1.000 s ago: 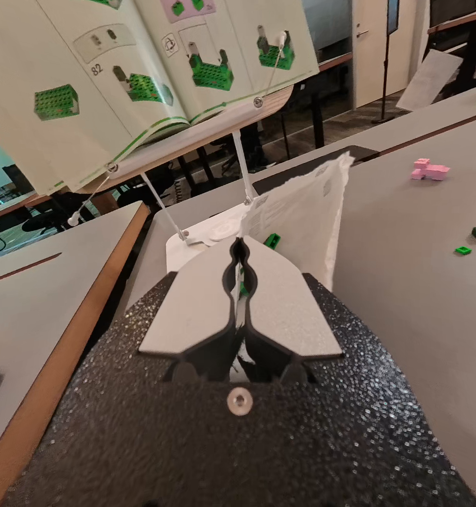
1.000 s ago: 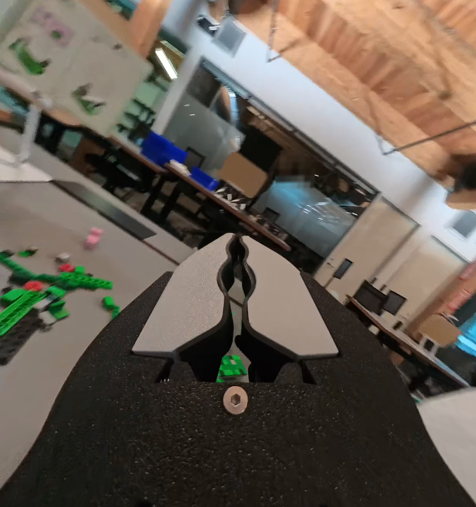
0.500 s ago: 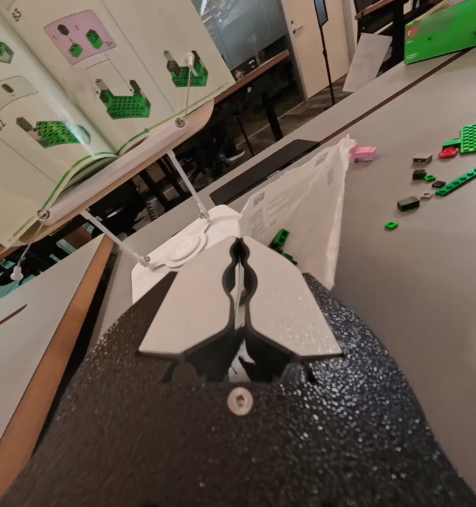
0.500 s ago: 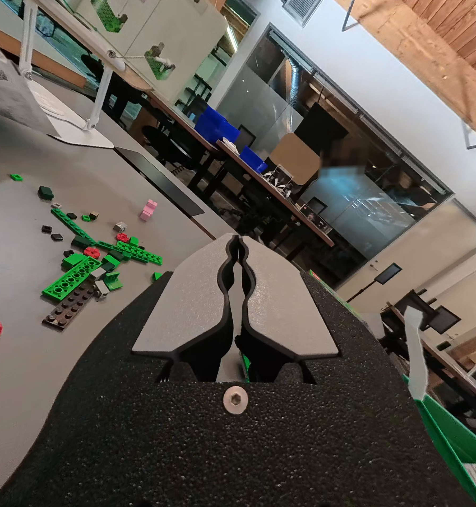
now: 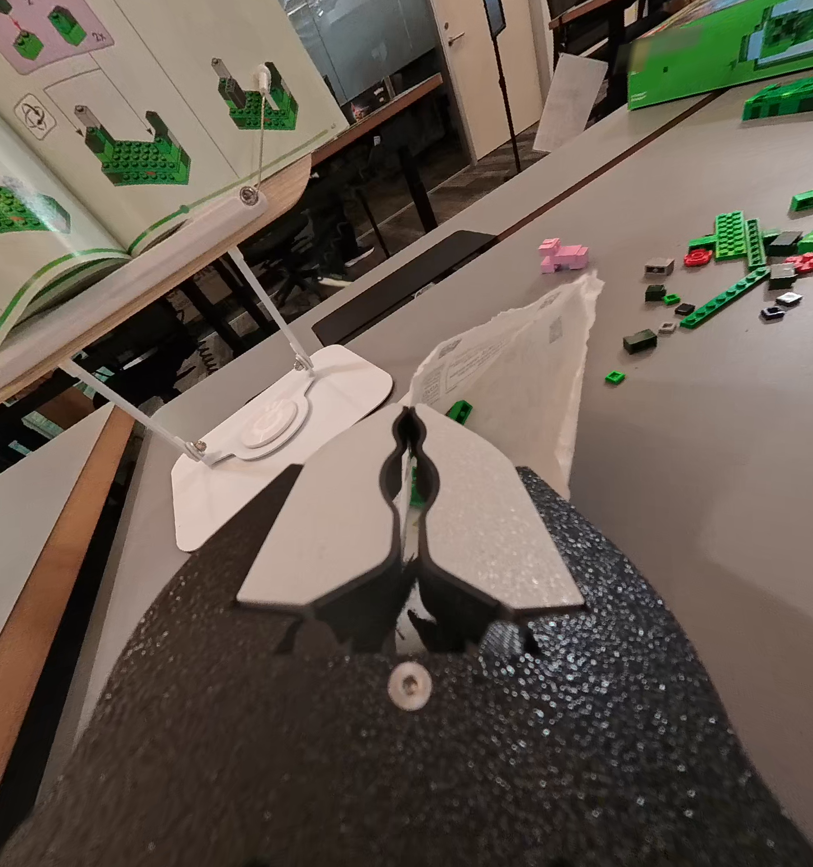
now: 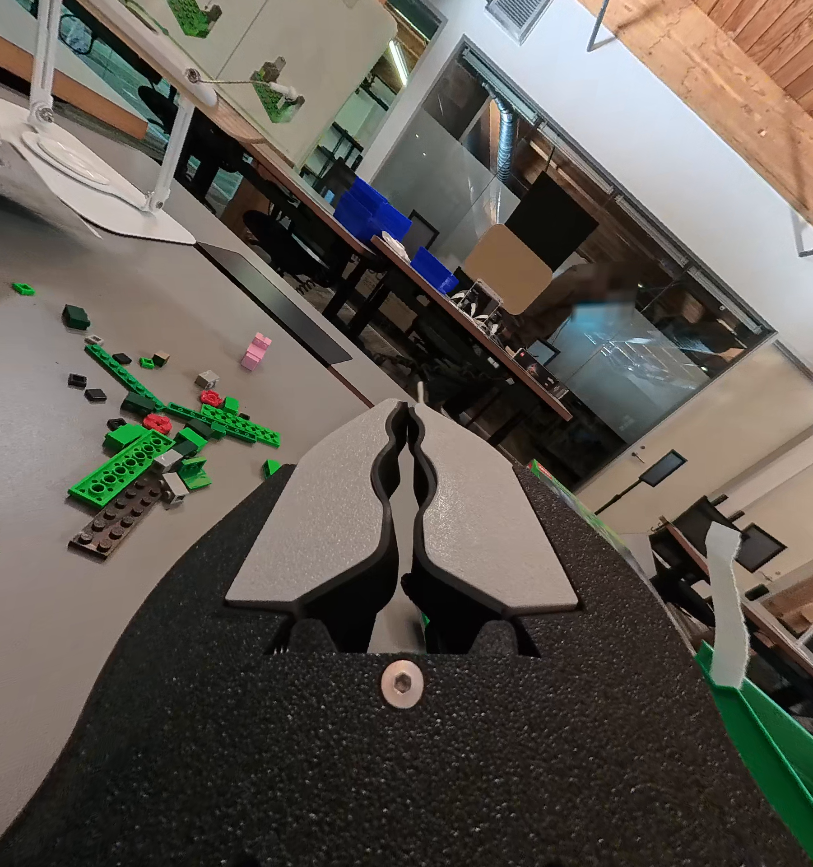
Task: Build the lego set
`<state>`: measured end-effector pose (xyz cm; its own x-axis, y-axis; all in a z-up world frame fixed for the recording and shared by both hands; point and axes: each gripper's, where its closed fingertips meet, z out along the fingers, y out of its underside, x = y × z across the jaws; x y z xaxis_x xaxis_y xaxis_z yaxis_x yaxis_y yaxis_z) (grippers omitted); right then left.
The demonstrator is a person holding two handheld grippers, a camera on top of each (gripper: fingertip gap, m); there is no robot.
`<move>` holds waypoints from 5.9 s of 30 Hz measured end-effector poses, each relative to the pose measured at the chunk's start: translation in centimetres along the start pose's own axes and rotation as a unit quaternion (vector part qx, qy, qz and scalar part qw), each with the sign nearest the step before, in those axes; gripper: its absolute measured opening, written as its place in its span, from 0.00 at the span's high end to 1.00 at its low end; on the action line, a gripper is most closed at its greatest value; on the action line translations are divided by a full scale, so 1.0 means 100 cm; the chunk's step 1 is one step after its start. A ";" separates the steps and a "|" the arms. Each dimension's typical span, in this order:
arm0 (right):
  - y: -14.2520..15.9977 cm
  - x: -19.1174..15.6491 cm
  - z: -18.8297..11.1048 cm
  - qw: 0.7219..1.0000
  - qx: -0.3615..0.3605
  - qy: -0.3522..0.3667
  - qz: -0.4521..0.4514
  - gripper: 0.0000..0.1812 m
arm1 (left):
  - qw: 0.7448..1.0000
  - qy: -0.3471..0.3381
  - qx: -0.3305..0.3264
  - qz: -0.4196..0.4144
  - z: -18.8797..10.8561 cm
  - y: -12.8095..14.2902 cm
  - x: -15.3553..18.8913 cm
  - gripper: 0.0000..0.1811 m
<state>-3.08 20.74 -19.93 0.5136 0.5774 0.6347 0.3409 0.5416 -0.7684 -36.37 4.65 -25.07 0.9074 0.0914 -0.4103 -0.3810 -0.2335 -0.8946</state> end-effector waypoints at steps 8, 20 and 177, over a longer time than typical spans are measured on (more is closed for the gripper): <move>-0.002 -0.003 0.001 1.000 0.002 -0.005 -0.001 1.00 | 1.000 0.007 -0.003 0.008 0.001 0.000 0.004 1.00; -0.002 -0.007 0.002 1.000 0.000 -0.009 -0.008 1.00 | 1.000 0.012 -0.002 0.010 0.001 -0.001 0.006 1.00; 0.057 -0.134 0.061 0.816 -0.393 -0.348 0.242 0.91 | 0.996 0.065 -0.021 0.060 0.009 -0.002 0.050 1.00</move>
<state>-12.84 19.83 -32.39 0.2593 0.9628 -0.0758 0.7712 -0.2537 -0.5838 -31.88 6.00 -27.07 0.8719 -0.0655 -0.4853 -0.4831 -0.2767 -0.8307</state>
